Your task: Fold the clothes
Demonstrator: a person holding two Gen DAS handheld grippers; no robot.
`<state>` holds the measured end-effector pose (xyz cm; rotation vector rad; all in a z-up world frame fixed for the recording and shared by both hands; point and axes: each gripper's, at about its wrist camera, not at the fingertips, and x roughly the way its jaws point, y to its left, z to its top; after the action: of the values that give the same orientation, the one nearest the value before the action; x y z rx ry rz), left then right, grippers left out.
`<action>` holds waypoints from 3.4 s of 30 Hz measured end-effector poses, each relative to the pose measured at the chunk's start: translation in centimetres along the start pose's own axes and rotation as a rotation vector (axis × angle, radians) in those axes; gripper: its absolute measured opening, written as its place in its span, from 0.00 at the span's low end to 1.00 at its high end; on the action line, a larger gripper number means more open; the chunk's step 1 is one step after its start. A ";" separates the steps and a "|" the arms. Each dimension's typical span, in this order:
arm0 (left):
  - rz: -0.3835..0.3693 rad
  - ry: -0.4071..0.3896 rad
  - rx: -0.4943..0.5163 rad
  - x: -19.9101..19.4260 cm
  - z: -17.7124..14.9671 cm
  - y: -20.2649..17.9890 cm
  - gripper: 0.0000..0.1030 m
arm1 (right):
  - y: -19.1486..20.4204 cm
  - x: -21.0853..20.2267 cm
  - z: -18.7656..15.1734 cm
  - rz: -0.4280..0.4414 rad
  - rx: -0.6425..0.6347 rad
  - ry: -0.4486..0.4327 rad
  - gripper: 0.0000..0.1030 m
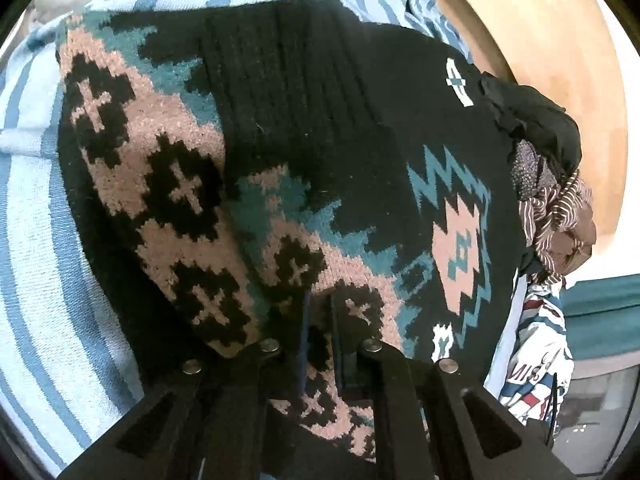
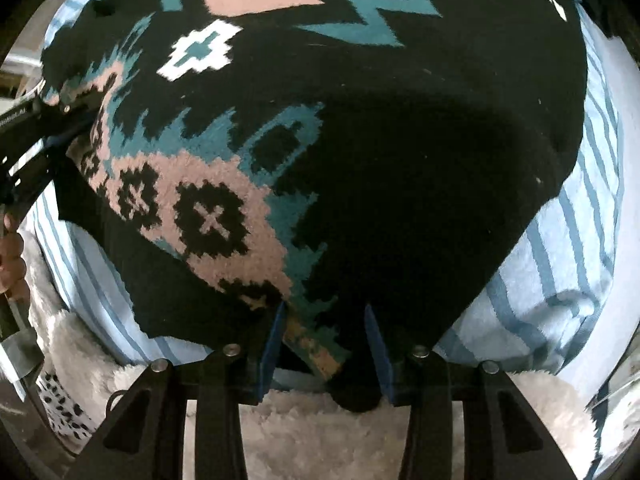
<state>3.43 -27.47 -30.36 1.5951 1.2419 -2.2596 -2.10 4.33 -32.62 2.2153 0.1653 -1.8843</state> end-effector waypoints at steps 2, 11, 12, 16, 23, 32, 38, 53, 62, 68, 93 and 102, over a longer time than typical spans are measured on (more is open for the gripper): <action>0.001 0.020 -0.003 -0.6 0.1 -0.4 0.12 | -0.8 -1.0 -0.3 0.058 0.038 -0.020 0.46; -0.279 0.246 0.221 -0.6 -5.0 -9.1 0.47 | -9.7 -6.3 -2.1 0.263 0.402 -0.170 0.68; -0.286 0.269 0.239 -0.1 -5.8 -10.1 0.62 | -10.3 -6.1 -2.2 0.255 0.412 -0.154 0.68; -0.244 0.339 0.342 1.9 -8.8 -13.7 0.63 | -11.0 -4.1 -1.6 0.295 0.406 -0.073 0.69; -0.255 0.431 0.455 2.6 -12.0 -15.4 0.63 | -11.5 0.4 0.7 0.402 0.436 0.064 0.41; -0.198 0.449 0.659 2.5 -15.4 -18.4 0.63 | -11.7 -3.4 0.5 0.672 0.428 -0.132 0.23; 0.032 0.339 0.801 3.4 -18.6 -20.9 0.63 | -10.5 -3.6 2.2 0.711 0.425 -0.124 0.23; -0.195 0.429 0.335 4.2 -12.6 -13.7 0.18 | -19.9 -5.2 -1.3 0.718 0.744 -0.341 0.73; -0.264 0.447 0.278 4.2 -12.6 -13.0 0.18 | -20.2 -3.8 5.8 0.655 0.749 -0.362 0.72; -0.325 0.393 0.292 3.4 -12.1 -13.6 0.18 | -18.6 -4.4 9.0 0.429 0.727 -0.342 0.14; -0.222 0.133 0.132 -0.3 -7.6 -5.7 0.18 | -3.8 -8.8 9.6 0.416 0.381 -0.474 0.66; -0.146 0.111 0.233 -0.4 -7.6 -6.7 0.18 | -2.0 -6.2 4.8 0.328 0.269 -0.361 0.46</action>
<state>5.80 -18.17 -27.20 1.7846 1.1934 -2.5178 -8.20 5.44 -27.47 1.8550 -0.5063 -2.1625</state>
